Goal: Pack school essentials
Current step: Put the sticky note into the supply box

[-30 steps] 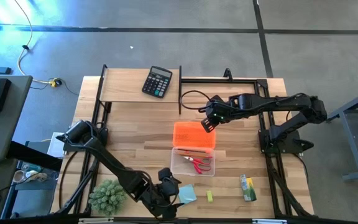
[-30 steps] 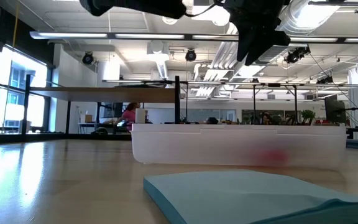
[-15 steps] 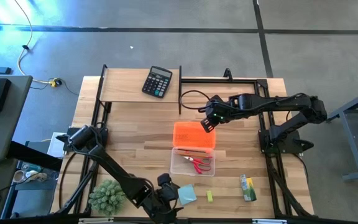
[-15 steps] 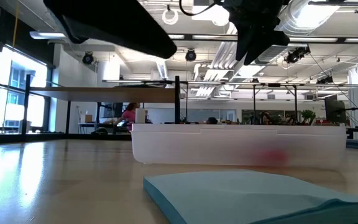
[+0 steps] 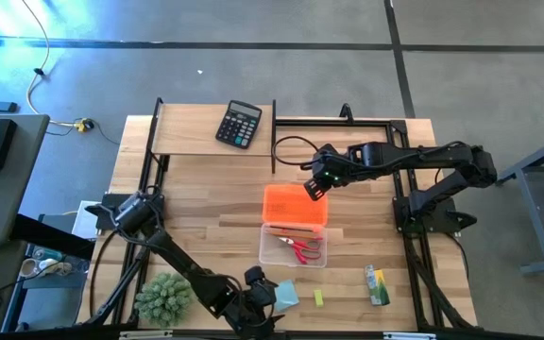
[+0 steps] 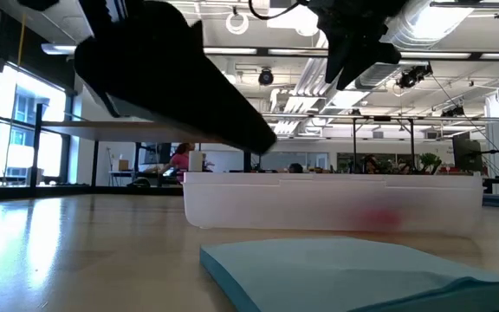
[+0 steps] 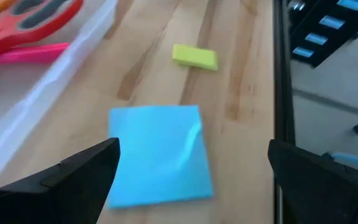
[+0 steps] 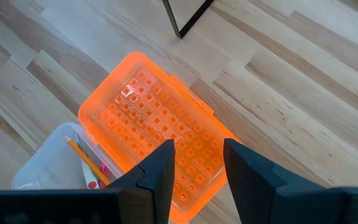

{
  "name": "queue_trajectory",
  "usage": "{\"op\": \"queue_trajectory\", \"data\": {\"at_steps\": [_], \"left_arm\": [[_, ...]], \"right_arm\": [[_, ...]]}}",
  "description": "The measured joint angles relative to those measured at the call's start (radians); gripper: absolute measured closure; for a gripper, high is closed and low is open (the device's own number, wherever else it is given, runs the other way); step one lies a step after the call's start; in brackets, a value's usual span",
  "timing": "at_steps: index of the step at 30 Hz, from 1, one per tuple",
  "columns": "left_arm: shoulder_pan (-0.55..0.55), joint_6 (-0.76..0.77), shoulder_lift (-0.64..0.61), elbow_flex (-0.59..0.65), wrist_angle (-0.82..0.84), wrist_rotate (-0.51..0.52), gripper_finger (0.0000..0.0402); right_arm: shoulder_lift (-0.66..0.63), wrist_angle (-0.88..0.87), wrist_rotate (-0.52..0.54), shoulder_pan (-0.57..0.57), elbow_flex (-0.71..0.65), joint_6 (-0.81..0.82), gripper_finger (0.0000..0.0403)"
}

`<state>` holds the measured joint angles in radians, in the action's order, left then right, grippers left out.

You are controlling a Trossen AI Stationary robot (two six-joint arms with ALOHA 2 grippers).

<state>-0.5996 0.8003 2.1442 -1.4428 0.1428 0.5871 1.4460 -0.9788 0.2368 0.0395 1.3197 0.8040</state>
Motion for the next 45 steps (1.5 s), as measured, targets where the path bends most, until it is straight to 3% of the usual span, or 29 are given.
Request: {"op": "queue_trajectory", "data": {"at_steps": [45], "left_arm": [[0.026,-0.018,0.094,-0.001,-0.069,0.006,0.0002]], "right_arm": [[0.0,0.02,0.0,0.0,0.0,0.034,0.0274]]}}
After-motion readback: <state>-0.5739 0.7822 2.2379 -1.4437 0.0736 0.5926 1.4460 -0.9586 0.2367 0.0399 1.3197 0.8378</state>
